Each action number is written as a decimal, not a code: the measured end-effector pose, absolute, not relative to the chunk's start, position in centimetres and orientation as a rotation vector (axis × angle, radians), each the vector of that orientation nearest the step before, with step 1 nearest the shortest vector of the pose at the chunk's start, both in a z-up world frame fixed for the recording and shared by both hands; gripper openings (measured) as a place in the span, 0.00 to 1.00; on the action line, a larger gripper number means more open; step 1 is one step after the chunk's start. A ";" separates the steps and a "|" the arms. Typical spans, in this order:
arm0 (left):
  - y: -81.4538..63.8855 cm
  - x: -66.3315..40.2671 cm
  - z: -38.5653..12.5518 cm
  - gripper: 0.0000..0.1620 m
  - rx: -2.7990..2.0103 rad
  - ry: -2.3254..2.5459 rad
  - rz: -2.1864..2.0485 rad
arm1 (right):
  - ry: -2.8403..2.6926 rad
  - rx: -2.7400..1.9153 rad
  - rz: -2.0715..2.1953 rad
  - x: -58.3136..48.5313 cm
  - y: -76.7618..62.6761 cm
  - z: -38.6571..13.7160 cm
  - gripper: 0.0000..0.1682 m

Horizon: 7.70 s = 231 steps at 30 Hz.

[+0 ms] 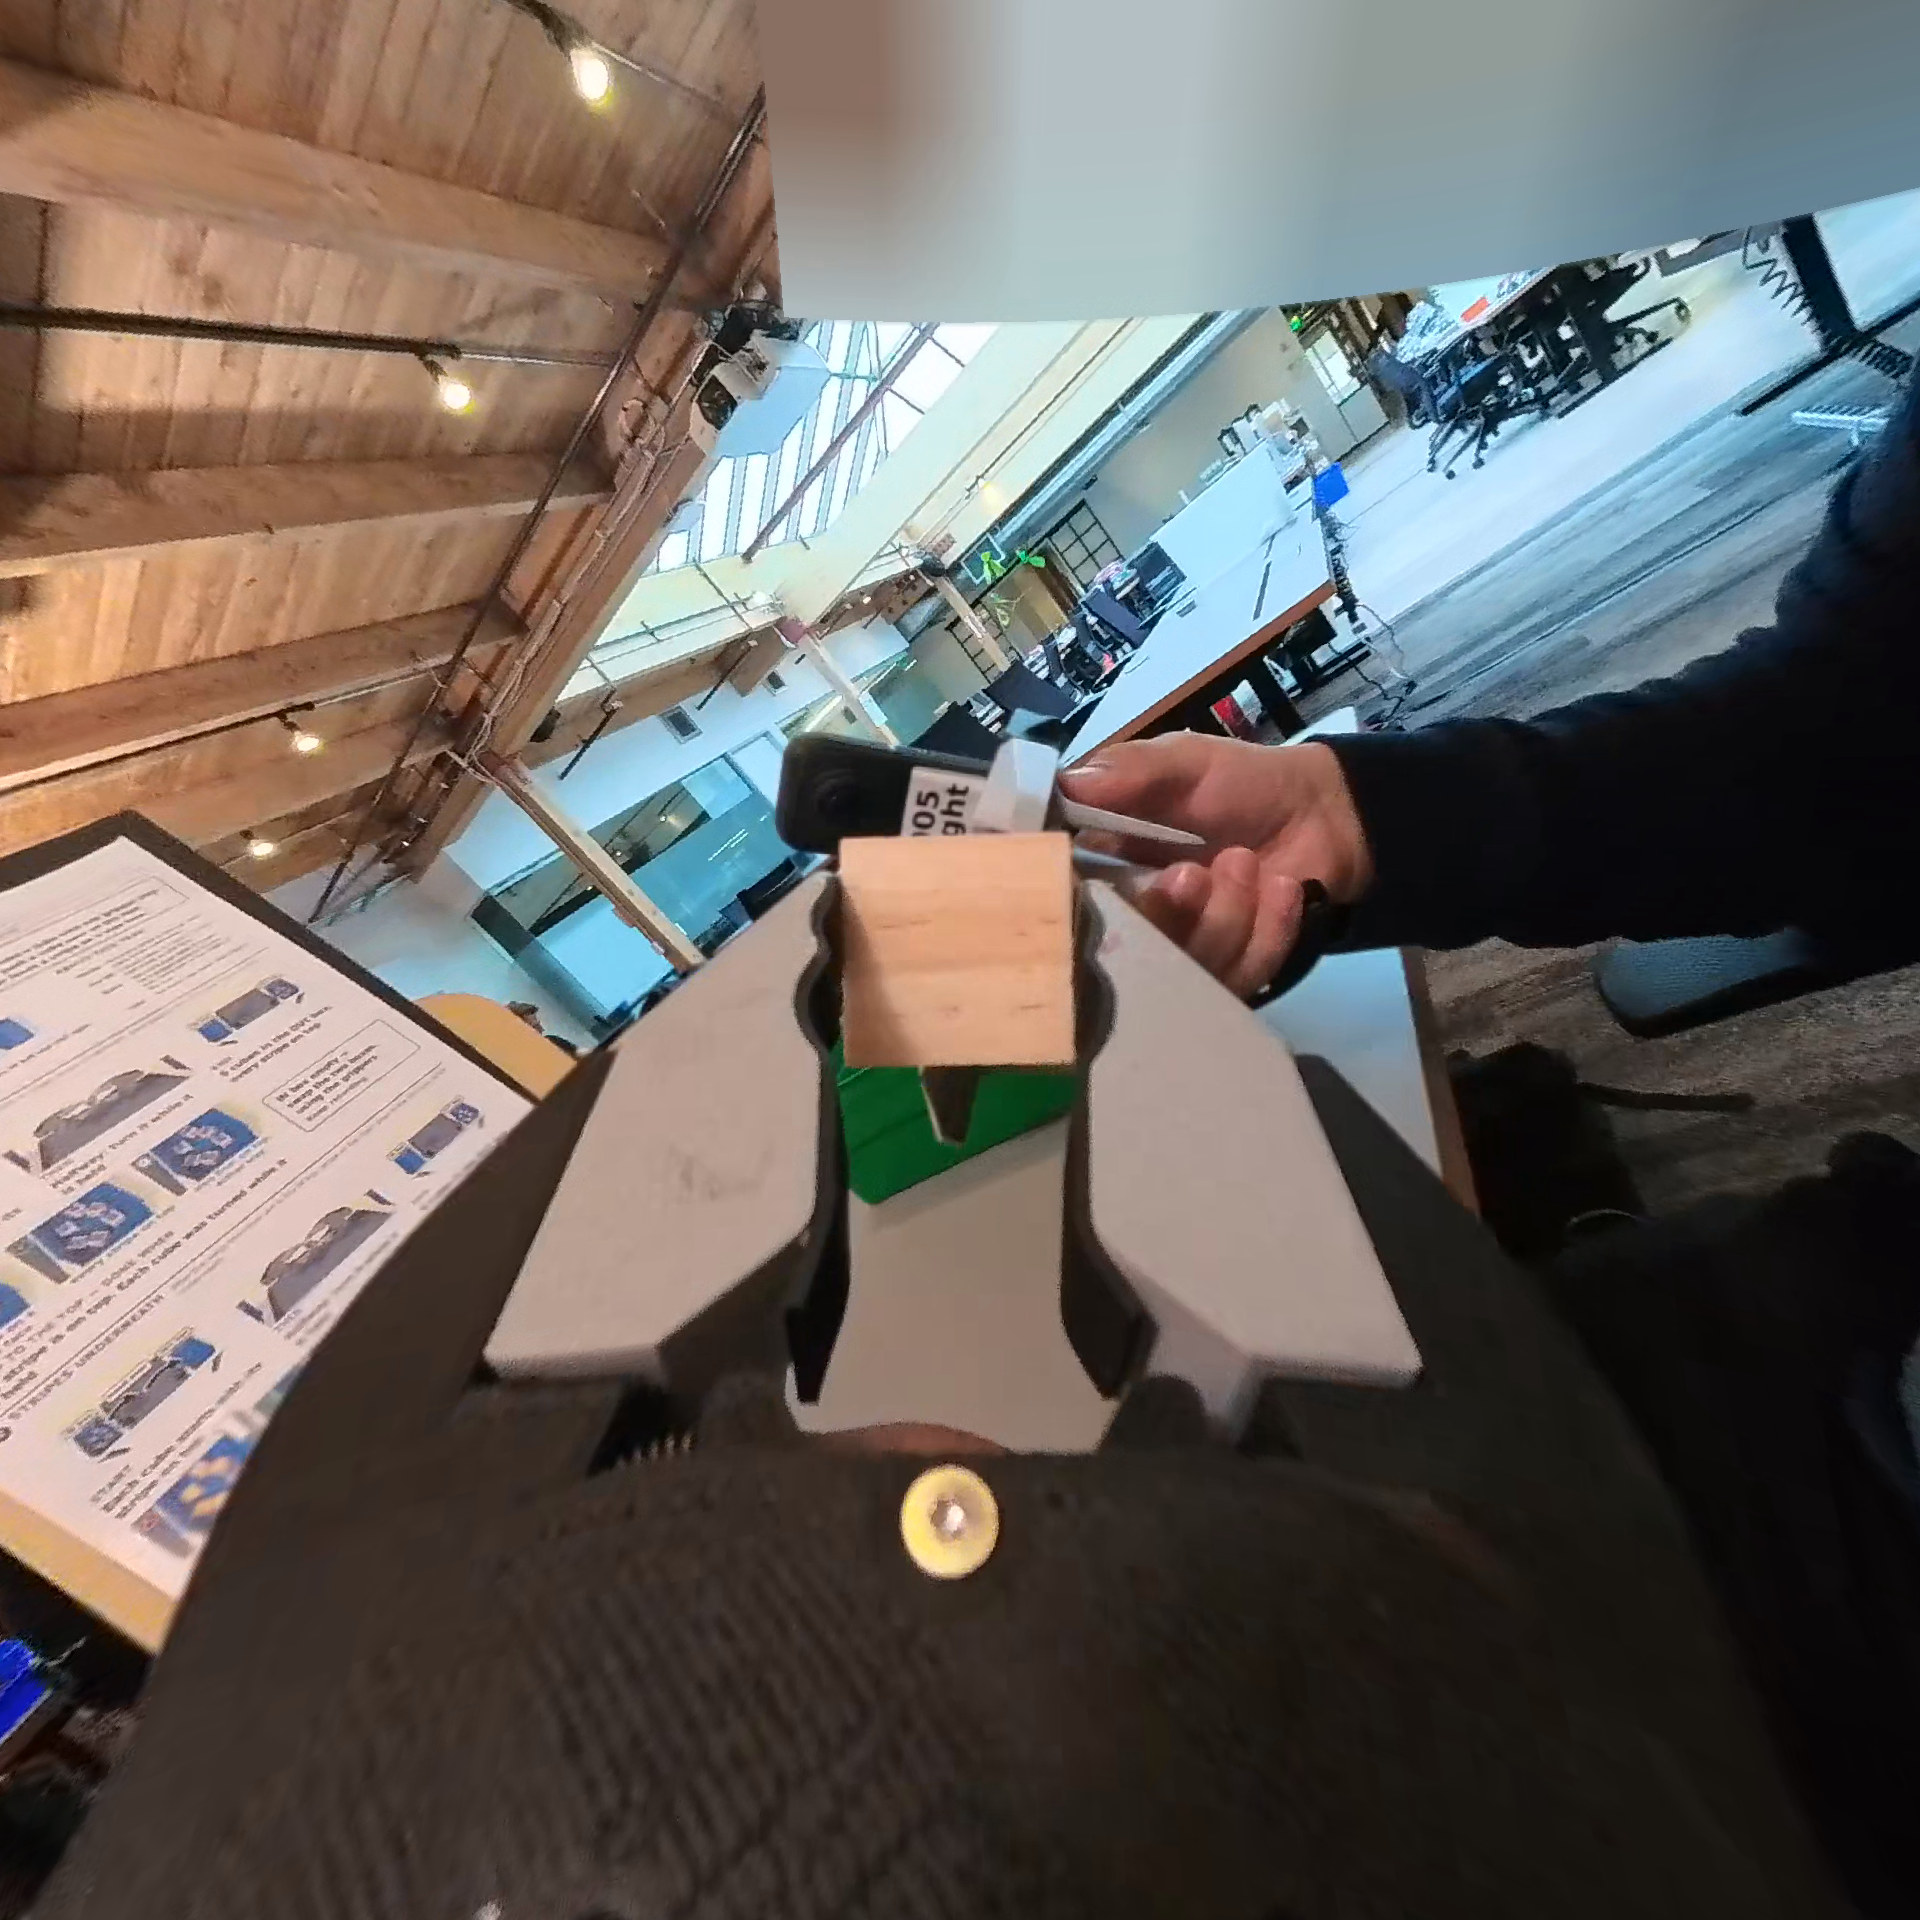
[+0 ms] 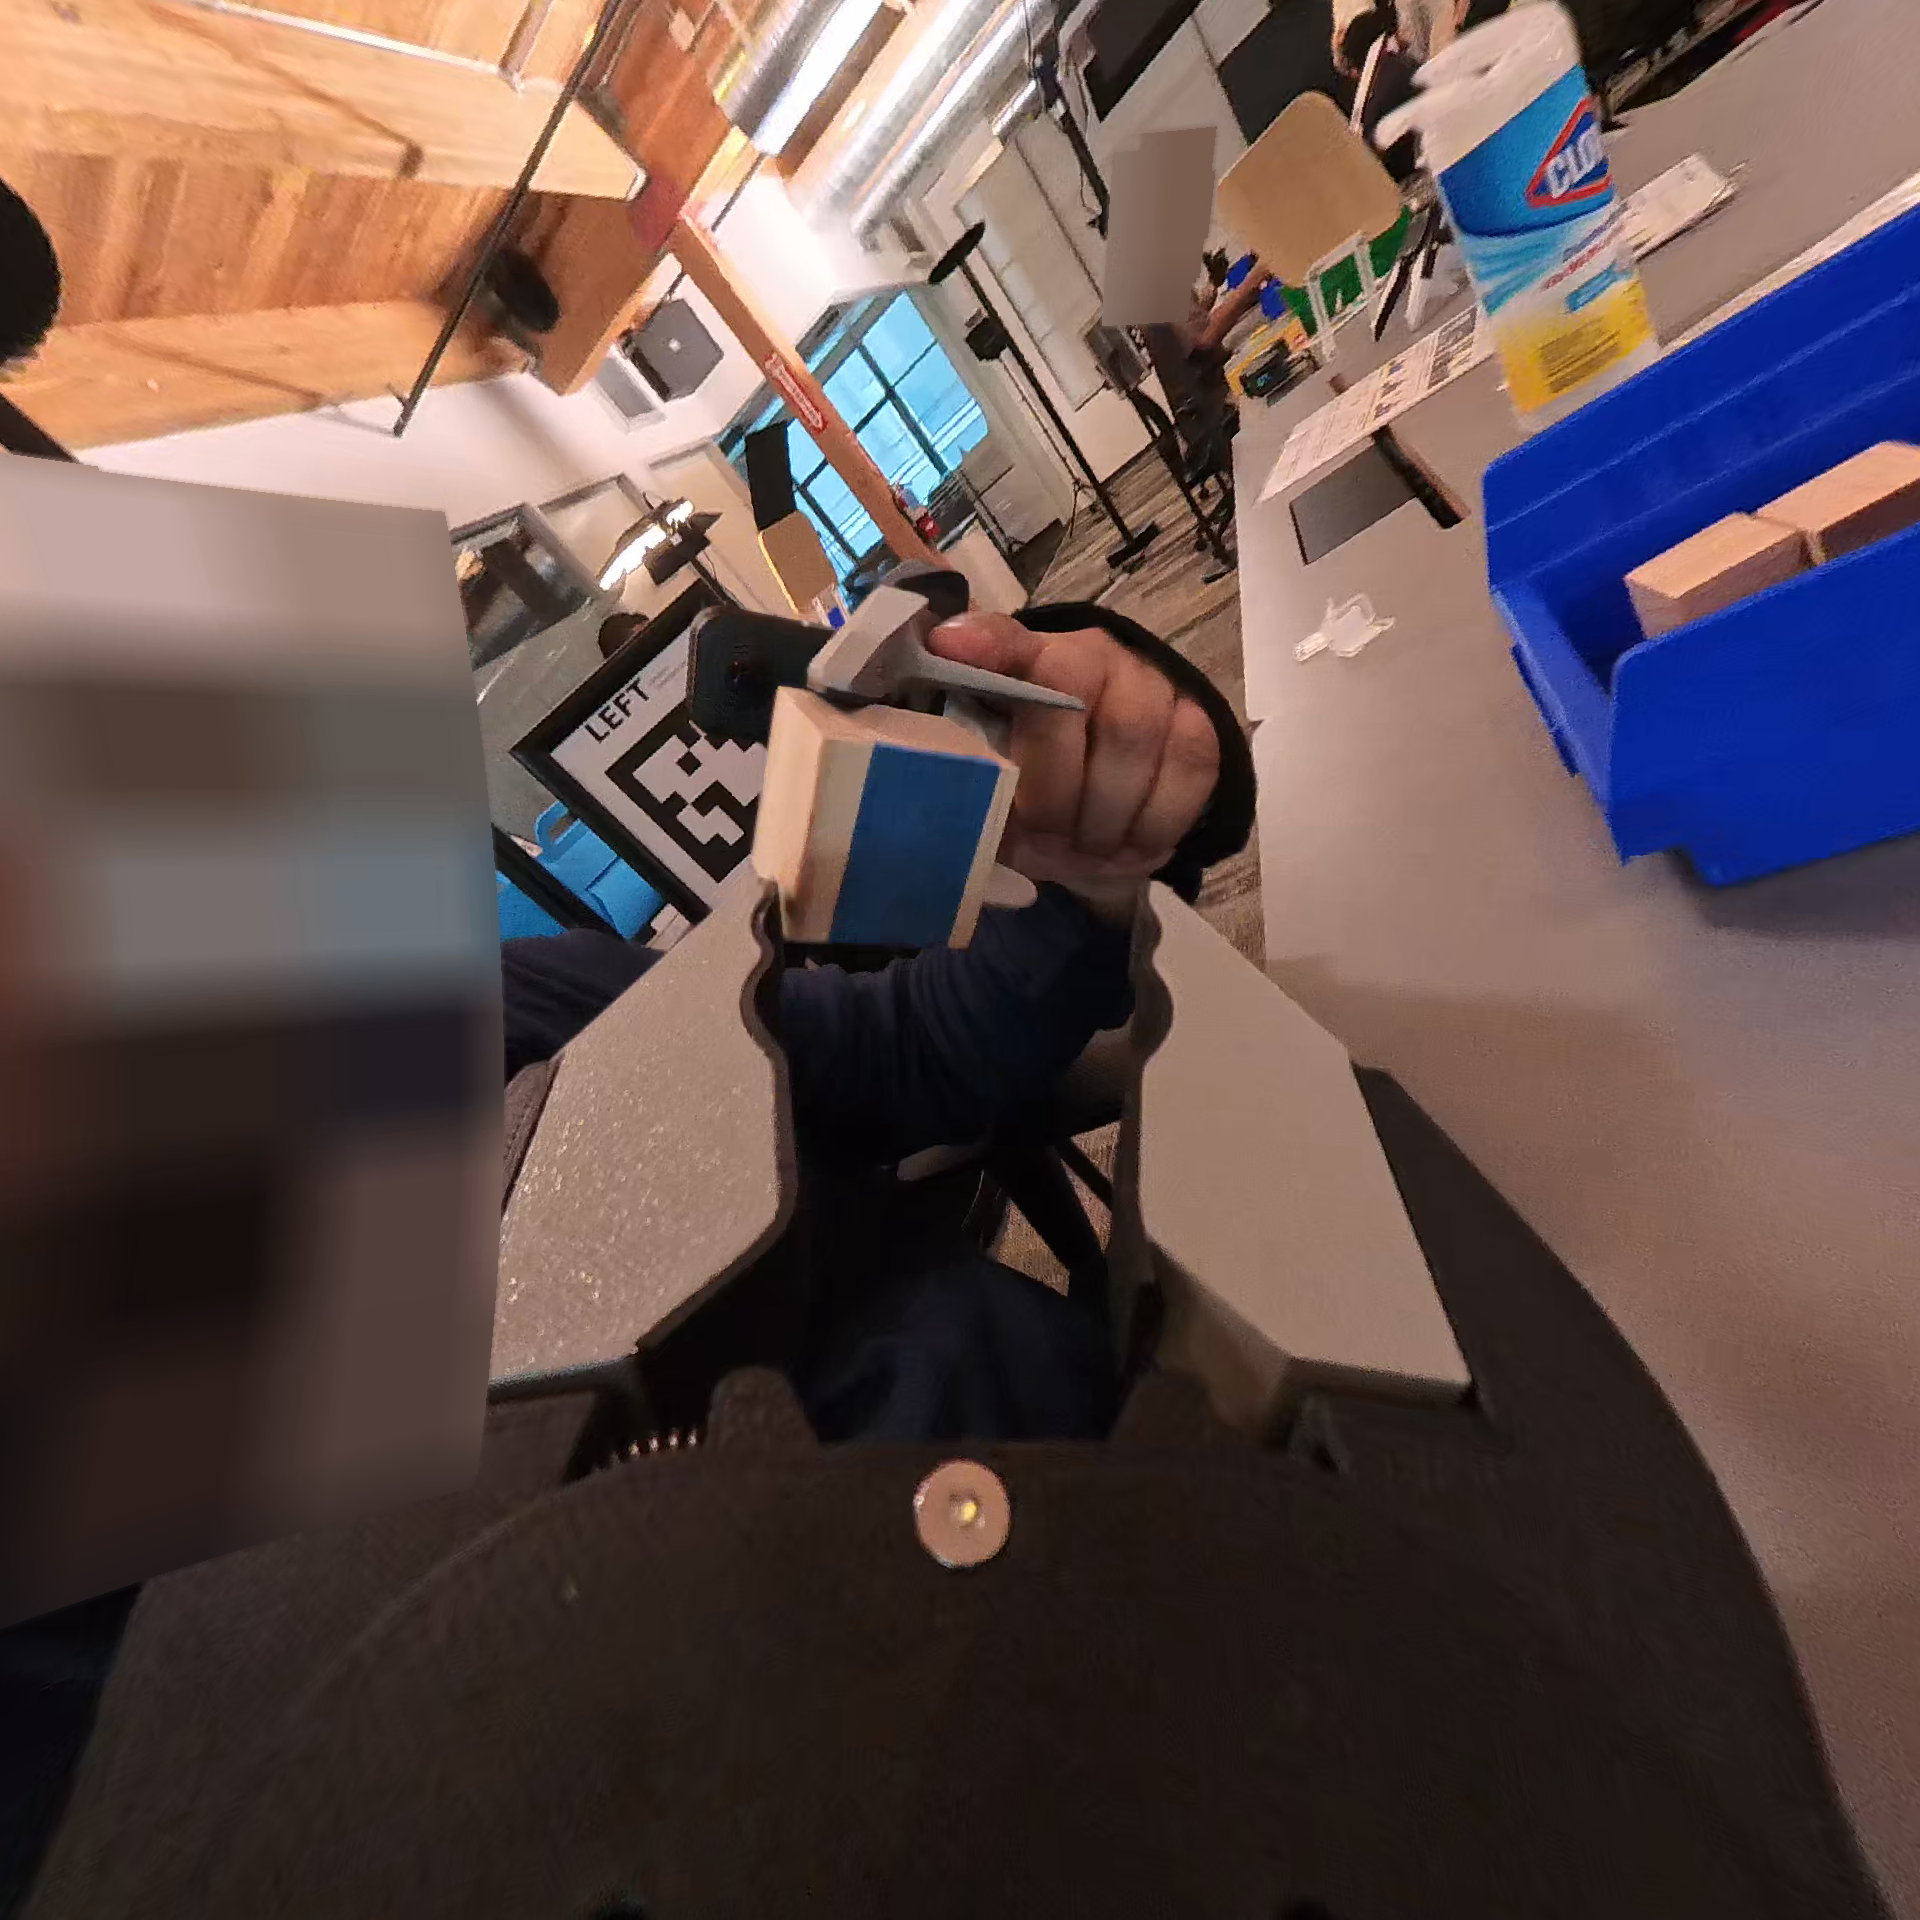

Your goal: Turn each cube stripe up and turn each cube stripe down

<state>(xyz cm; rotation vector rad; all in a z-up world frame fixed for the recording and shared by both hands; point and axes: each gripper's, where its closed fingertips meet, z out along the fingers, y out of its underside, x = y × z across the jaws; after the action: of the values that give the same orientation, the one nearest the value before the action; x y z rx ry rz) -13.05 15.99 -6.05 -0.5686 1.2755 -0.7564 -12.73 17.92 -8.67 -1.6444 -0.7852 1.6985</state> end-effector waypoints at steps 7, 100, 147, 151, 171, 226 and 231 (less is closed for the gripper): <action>15.6 -11.7 -7.7 0.26 -0.599 1.306 -0.742 | -0.788 -1.631 1.816 -13.4 16.6 -8.9 0.27; 39.2 -27.3 -22.7 0.38 -2.017 0.881 -0.140 | -0.411 -1.747 0.370 5.8 22.8 -6.4 0.32; 16.1 -13.0 -7.9 0.28 -0.669 1.312 -0.453 | -0.715 -1.668 1.406 -8.9 17.6 -8.1 0.34; 13.4 -12.2 -7.4 0.28 -0.595 1.330 -0.529 | -0.735 -1.656 1.666 -10.7 16.4 -8.7 0.39; 16.5 -13.8 -8.8 0.21 -0.746 1.316 -0.474 | -0.576 -1.688 1.320 -4.3 20.1 -7.8 0.26; 47.0 -32.0 -24.5 0.41 -2.446 0.685 -0.047 | -0.177 -1.785 0.136 16.4 25.2 -7.4 0.24; 48.2 -32.7 -27.3 0.30 -2.525 0.710 0.053 | -0.192 -1.761 0.136 16.0 24.8 -6.7 0.24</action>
<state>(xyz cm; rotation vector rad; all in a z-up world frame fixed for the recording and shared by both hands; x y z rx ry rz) -32.66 48.21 -27.32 -2.5246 0.7103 0.0531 15.98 24.76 -6.66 -1.7614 -0.1918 0.1357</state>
